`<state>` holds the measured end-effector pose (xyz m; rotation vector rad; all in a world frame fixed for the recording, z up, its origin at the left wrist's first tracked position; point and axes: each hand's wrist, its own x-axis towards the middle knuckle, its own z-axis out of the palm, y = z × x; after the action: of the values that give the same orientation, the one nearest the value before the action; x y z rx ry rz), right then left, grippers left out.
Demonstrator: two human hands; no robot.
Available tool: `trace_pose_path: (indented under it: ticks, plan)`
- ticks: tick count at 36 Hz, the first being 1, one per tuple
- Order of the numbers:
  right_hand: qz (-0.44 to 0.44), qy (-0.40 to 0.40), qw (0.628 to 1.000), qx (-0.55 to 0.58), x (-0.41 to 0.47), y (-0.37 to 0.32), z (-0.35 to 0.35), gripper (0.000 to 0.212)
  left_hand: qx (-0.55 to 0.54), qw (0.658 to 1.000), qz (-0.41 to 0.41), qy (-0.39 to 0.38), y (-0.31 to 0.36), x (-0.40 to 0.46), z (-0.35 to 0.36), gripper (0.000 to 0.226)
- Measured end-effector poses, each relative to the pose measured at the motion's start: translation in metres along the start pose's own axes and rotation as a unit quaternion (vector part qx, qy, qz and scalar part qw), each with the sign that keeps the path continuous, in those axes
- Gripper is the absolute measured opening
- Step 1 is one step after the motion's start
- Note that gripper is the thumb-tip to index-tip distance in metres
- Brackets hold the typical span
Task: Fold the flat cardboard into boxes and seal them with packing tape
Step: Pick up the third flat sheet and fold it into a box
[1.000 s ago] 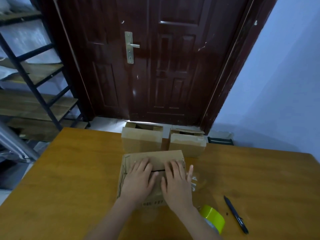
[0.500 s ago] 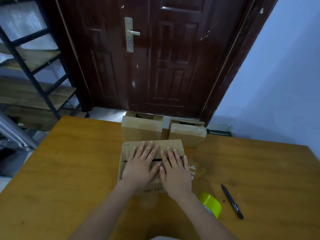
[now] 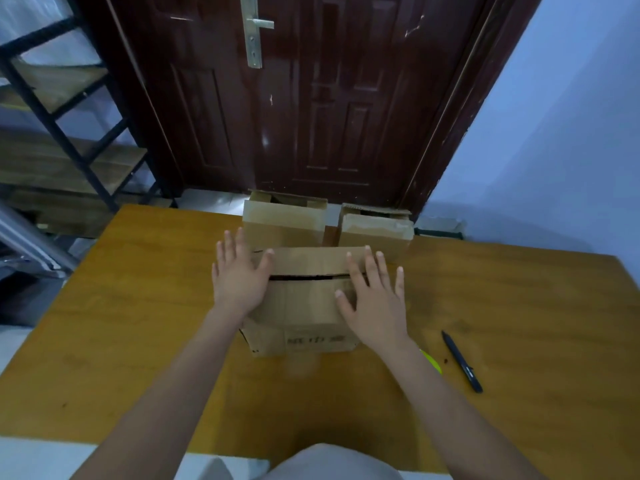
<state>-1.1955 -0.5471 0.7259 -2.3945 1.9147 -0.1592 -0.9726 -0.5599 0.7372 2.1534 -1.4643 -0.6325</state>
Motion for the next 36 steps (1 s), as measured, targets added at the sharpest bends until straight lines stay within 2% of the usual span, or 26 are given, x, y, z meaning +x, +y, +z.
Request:
trace_pose_path:
  ticks: [3, 6, 10, 15, 19, 23, 26, 31, 33, 36]
  plan:
    - [0.019, -0.014, 1.0, 0.015, 0.008, 0.003, 0.001, 0.067, -0.121, 0.986, -0.104, -0.057, -0.003, 0.006, 0.002, 0.079]
    - [0.04, -0.043, 0.996, 0.061, 0.011, 0.002, 0.005, 0.067, -0.175, 0.97, -0.144, -0.09, -0.003, 0.003, 0.009, 0.073]
    - [0.058, -0.067, 0.989, 0.115, 0.008, 0.001, 0.006, 0.071, -0.209, 0.965, -0.136, -0.081, -0.003, 0.0, 0.008, 0.057]
    - [0.055, -0.081, 0.985, 0.139, 0.001, 0.001, 0.0, 0.071, -0.212, 0.967, -0.111, -0.089, -0.003, -0.005, 0.005, 0.056]
    - [0.056, -0.071, 0.985, 0.146, -0.013, -0.001, -0.004, 0.072, -0.264, 0.955, -0.104, -0.083, -0.007, -0.013, 0.003, 0.053]
    - [0.049, -0.039, 0.979, 0.193, -0.028, -0.004, -0.009, 0.072, -0.318, 0.941, -0.102, -0.051, -0.017, -0.02, 0.003, 0.032]
    - [0.043, 0.006, 0.959, 0.28, -0.041, -0.006, -0.007, 0.067, -0.368, 0.921, -0.129, -0.018, -0.021, -0.027, 0.003, 0.04]
    - [0.055, 0.105, 0.9, 0.42, -0.058, -0.007, -0.01, 0.067, -0.401, 0.891, -0.209, -0.034, -0.027, -0.036, 0.005, 0.044]
    - [0.08, 0.125, 0.872, 0.466, -0.061, -0.007, -0.014, 0.062, -0.401, 0.883, -0.237, -0.054, -0.03, -0.038, 0.005, 0.04]
    - [0.125, 0.137, 0.833, 0.521, -0.065, -0.003, -0.02, 0.044, -0.416, 0.868, -0.247, -0.116, -0.034, -0.04, 0.001, 0.037]
